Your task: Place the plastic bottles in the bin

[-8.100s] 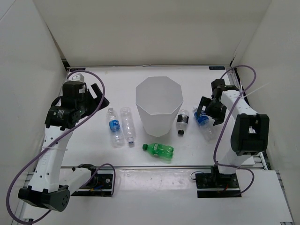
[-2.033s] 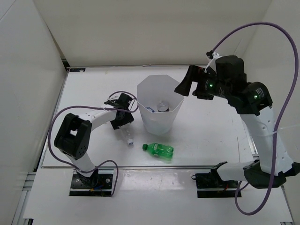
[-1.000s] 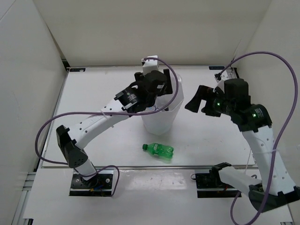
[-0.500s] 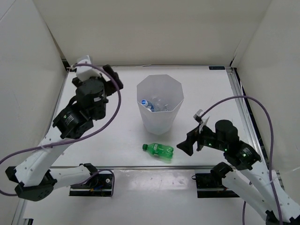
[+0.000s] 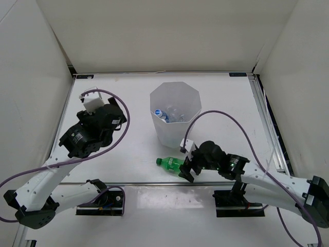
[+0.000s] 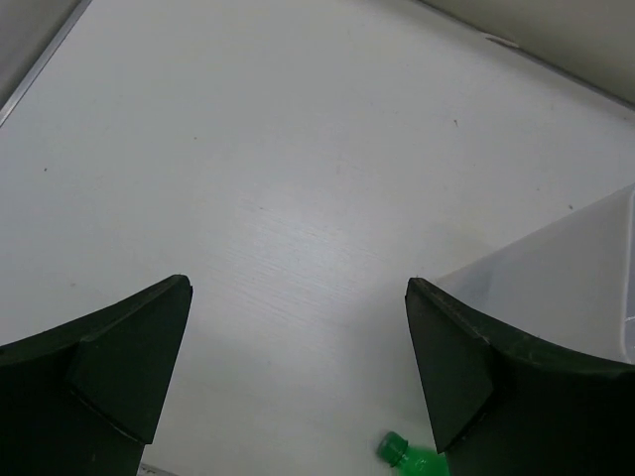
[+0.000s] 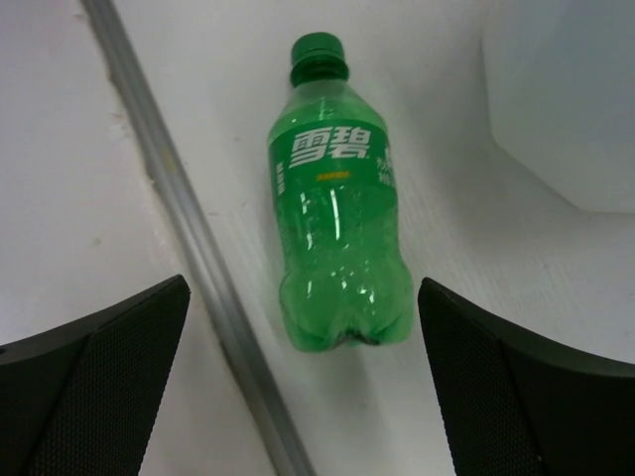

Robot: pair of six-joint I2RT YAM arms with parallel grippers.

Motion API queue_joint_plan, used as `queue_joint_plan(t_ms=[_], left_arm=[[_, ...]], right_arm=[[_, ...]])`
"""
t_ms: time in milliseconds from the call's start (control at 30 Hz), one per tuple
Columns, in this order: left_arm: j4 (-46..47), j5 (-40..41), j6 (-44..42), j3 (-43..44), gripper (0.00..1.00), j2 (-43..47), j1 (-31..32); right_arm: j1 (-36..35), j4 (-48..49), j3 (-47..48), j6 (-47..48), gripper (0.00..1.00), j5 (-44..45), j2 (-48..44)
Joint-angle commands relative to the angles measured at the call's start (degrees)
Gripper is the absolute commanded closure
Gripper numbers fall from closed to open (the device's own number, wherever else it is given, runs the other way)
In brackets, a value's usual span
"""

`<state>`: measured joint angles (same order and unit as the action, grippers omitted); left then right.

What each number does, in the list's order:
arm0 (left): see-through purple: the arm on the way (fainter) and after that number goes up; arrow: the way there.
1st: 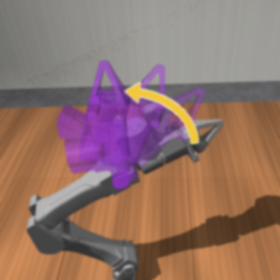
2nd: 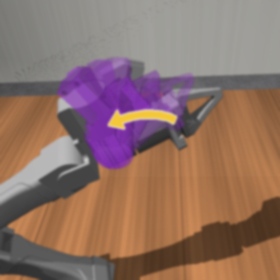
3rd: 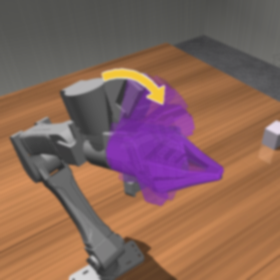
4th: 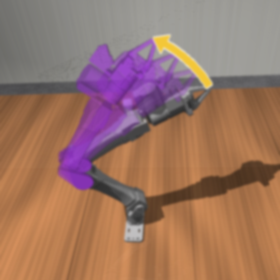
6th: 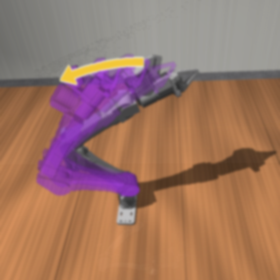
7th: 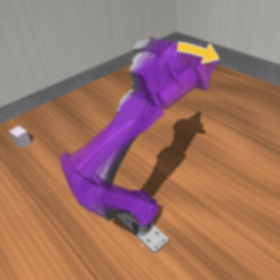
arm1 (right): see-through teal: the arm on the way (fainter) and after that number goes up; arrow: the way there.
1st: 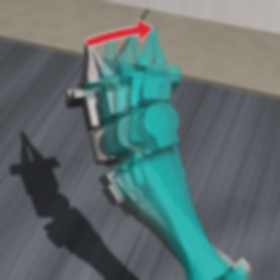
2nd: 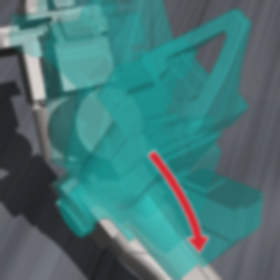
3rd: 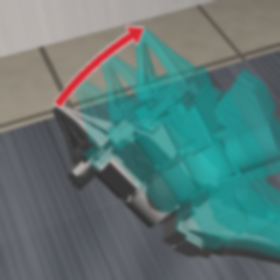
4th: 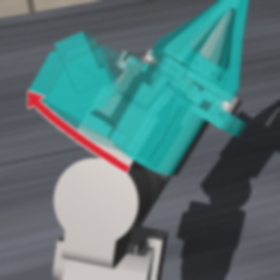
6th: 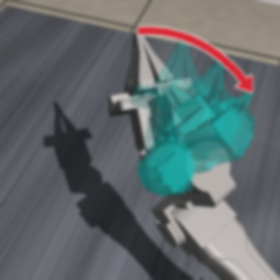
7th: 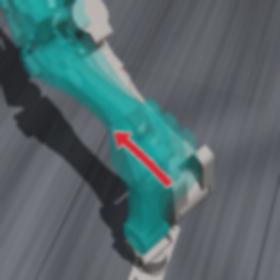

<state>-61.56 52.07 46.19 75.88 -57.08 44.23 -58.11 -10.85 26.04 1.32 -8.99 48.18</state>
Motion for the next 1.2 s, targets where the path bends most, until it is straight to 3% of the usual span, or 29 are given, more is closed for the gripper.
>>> queue_joint_plan(t_ms=[0,233,400,500,533,633,733,833,967,1033,1167], left_arm=[[-4.80,-1.10,4.52,-1.08,0.00,3.63,-0.28],[-7.52,-4.26,5.83,-4.07,0.00,4.78,-0.28],[-6.73,-4.26,5.14,-4.07,0.00,5.31,-0.28],[-5.94,-3.65,4.61,-4.07,0.00,4.78,-0.28],[-5.94,-3.12,4.61,-4.07,0.00,4.78,-0.28],[-5.94,-2.59,6.35,-5.47,0.00,5.57,-0.28],[-6.55,-2.59,9.61,-6.00,0.00,6.98,-0.28],[-6.56,-2.07,11.81,-6.61,0.00,8.29,-0.28],[-6.56,-2.06,11.81,-7.93,0.00,8.83,-0.28],[-6.56,-1.54,11.81,-7.94,0.00,8.83,-0.28],[-6.56,-1.01,12.78,-8.46,0.00,8.83,-0.28]], right_arm=[[-4.98,12.42,-1.34,3.32,0.01,12.40,2.78],[-5.61,19.20,-0.73,4.57,0.01,17.16,14.98],[-5.61,14.48,3.91,-0.17,0.03,20.07,21.33],[-5.61,8.50,5.94,-2.11,0.18,17.88,21.87],[-5.61,7.00,7.08,-2.72,0.33,14.83,21.87],[-6.22,-1.08,9.80,-5.35,0.55,12.60,18.54],[-10.16,-11.01,17.53,-8.61,0.68,13.47,11.86],[-14.30,-18.75,29.38,-11.95,0.74,16.10,6.93],[-14.93,-29.39,54.24,-12.49,0.80,27.25,12.36],[-12.39,-29.40,65.56,-8.37,0.80,31.12,16.48],[-2.31,-33.08,76.33,-3.53,0.78,28.96,24.66]])
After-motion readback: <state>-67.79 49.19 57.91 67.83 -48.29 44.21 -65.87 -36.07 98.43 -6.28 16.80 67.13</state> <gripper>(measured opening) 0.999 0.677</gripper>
